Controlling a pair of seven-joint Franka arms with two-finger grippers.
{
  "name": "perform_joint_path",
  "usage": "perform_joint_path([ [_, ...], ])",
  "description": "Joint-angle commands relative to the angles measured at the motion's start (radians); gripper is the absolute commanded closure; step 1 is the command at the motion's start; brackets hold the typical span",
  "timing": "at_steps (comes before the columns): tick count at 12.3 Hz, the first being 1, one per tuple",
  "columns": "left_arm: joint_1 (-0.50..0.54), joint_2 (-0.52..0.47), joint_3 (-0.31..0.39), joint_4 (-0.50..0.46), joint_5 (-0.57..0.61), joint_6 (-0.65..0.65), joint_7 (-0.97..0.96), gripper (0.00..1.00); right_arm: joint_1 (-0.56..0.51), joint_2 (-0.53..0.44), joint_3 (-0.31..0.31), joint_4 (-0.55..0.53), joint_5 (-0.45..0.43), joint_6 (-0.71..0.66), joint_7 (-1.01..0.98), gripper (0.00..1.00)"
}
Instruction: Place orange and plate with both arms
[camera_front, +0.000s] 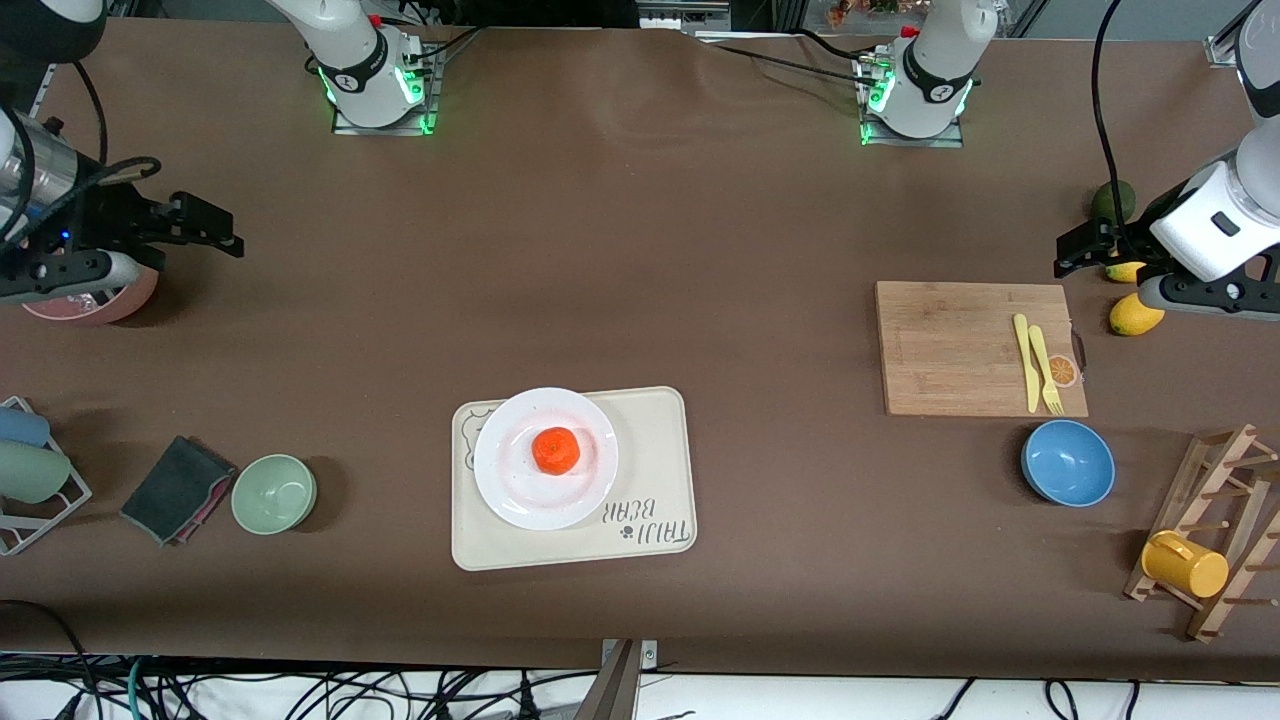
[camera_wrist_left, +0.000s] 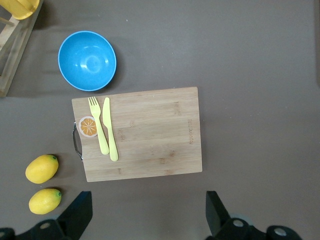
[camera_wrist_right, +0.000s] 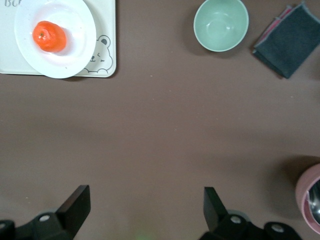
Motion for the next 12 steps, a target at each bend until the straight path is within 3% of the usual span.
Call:
perform_joint_path([
  [1, -0.004, 0.005, 0.000, 0.020, 0.019, -0.016, 0.020, 0.00, 0.000, -0.046, 0.007, -0.031, -0.051, -0.011, 0.013, 0.00],
  [12, -0.004, 0.005, 0.000, 0.020, 0.019, -0.016, 0.020, 0.00, -0.001, -0.064, -0.001, 0.007, -0.064, -0.046, 0.006, 0.00],
])
